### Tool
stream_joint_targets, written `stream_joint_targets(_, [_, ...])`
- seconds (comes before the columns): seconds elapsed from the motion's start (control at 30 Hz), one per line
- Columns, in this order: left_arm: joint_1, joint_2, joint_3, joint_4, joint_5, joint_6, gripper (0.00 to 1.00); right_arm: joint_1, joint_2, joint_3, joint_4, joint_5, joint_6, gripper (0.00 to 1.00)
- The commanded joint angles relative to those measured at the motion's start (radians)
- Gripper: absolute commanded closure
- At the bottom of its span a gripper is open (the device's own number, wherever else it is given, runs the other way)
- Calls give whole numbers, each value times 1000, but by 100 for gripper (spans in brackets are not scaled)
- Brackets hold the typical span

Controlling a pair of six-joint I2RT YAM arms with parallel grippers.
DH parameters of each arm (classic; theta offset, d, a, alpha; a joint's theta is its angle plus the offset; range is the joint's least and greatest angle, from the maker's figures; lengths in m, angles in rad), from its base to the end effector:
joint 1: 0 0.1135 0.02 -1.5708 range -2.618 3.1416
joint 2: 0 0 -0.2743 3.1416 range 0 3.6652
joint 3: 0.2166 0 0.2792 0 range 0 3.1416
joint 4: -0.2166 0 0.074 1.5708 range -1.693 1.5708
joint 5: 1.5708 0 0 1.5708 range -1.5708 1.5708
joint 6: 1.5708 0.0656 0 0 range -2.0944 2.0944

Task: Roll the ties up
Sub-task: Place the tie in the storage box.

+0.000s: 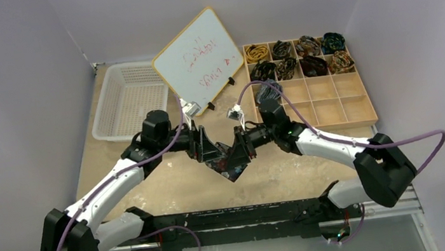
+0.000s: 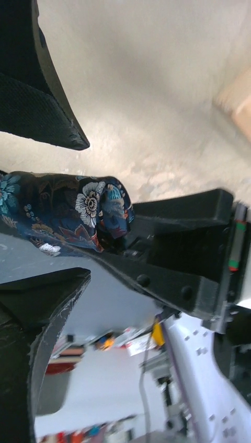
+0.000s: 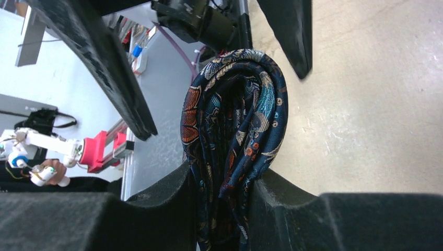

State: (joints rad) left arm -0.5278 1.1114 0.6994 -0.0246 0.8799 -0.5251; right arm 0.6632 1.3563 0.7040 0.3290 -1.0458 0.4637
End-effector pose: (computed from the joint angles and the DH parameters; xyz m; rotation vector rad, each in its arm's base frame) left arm 0.2140 -0.1833 0.2562 0.6291 2.0881 -1.5186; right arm 0.2141 0.2393 0.2297 -1.0010 1.8635 1.7031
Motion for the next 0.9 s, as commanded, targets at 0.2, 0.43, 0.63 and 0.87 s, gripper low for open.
stream_joint_targets(0.2, [23, -185, 54, -285, -636, -84, 17, -26, 104, 55, -19, 150, 73, 64])
stream_joint_targets(0.43, [23, -227, 45, -343, -661, -85, 17, -120, 152, 125, -118, 263, 88, 64])
stream_joint_targets(0.63, [23, -232, 30, -341, -629, -83, 17, -240, 155, 174, -205, 349, 87, 64])
stream_joint_targets(0.87, [23, -224, 24, -343, -613, -72, 17, -433, 87, 224, -296, 452, 86, 63])
